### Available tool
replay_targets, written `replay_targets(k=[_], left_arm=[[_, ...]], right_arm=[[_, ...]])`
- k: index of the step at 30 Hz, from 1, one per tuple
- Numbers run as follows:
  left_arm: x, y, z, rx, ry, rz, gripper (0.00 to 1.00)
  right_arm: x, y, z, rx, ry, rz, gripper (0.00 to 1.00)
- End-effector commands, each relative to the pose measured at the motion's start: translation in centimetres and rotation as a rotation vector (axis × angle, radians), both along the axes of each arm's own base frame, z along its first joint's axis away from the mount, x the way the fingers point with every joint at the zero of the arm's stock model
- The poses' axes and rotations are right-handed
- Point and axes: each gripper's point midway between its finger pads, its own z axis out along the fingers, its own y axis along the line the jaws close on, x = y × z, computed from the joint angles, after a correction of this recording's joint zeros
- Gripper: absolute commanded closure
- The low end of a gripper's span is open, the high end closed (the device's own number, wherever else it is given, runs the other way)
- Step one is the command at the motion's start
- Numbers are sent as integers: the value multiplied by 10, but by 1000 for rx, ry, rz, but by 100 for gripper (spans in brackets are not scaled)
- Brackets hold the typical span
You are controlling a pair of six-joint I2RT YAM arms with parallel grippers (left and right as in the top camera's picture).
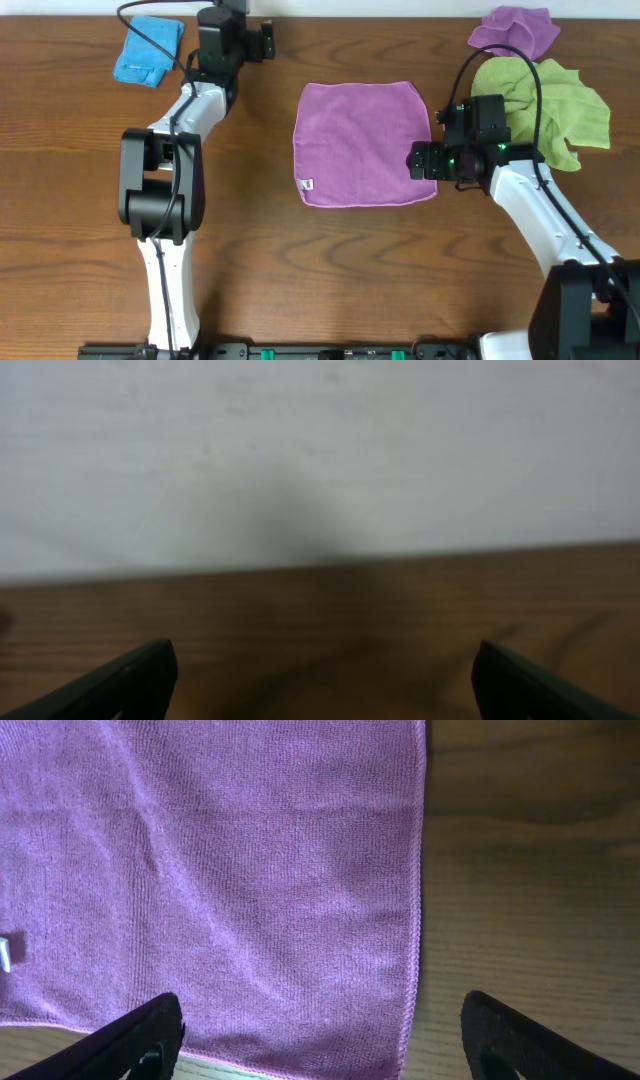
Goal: Fold the cloth
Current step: 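Lower both grippers to the purple cloth's bottom-left and bottom-right corners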
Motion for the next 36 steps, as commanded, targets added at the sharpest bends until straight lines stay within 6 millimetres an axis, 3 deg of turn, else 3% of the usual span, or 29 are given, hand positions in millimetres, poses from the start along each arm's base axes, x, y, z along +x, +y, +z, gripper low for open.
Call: replay_targets(k=[1,4,8,15,19,27,31,36], left_arm=[[-6,-17,57,42,-66,-11,5],[-32,-29,59,53,53,-38,5],[-84,-38,49,66,278,-104,4],[-168,-27,39,75,607,-91,4],[-204,-31,32,20,714,-106,5],[-259,-40,16,-41,702,-105,5],[-284,-55,-6,-115,773,-138,5],[-304,-70,-24,-240,860,-177,5]], right_arm=[[8,-4,13,8,-35,-28,11],[7,-4,13,9,-33,-27,12],[2,-4,10,6,-9,-28,13],[-10,-5,5,-4,41,-14,13],[-15,-8,3,-22,56,8,14],[-22,-30,-1,-48,97,-37,14],[-25,-41,-3,-54,110,-50,14],[-28,-51,-4,-38,127,-79,24]])
